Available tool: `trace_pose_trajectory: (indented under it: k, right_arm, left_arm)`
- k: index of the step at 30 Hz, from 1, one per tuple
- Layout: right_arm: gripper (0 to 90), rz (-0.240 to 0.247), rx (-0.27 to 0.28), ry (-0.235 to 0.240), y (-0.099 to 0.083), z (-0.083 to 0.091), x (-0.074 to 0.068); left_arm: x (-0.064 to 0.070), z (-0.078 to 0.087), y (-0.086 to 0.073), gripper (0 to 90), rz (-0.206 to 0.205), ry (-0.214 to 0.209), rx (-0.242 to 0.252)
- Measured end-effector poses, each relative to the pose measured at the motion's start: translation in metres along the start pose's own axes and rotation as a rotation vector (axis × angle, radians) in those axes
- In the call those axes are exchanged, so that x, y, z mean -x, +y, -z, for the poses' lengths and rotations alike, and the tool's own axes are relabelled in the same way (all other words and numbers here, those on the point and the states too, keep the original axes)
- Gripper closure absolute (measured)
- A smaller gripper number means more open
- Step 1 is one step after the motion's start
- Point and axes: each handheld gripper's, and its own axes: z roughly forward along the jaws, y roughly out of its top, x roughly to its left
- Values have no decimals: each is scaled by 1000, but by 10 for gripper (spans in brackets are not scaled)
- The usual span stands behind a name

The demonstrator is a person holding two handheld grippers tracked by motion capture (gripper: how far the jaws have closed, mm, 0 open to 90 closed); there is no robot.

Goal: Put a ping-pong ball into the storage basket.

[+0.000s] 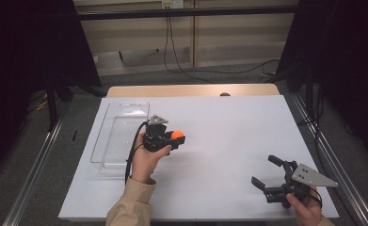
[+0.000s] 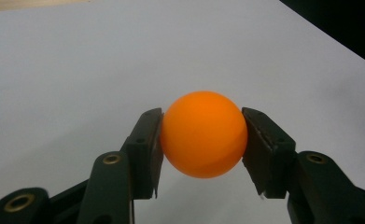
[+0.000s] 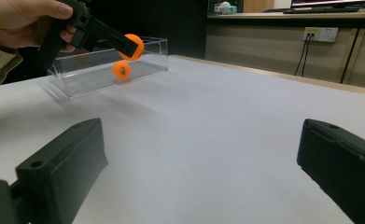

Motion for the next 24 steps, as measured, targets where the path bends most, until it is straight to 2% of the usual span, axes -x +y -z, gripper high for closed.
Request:
trace_pose_trajectory:
  k: [19,22,24]
  right_arm:
    - [9,0,0,0,0,0,0]
    - [9,-3,1,0,0,0,0]
    - [9,-2,1,-1,0,0,0]
  left_arm:
    - [-6,8,1,508,10,17,5]
    - [-8,10,1,508,26,18,22]
    - [-9,12,1,508,18,22,17]
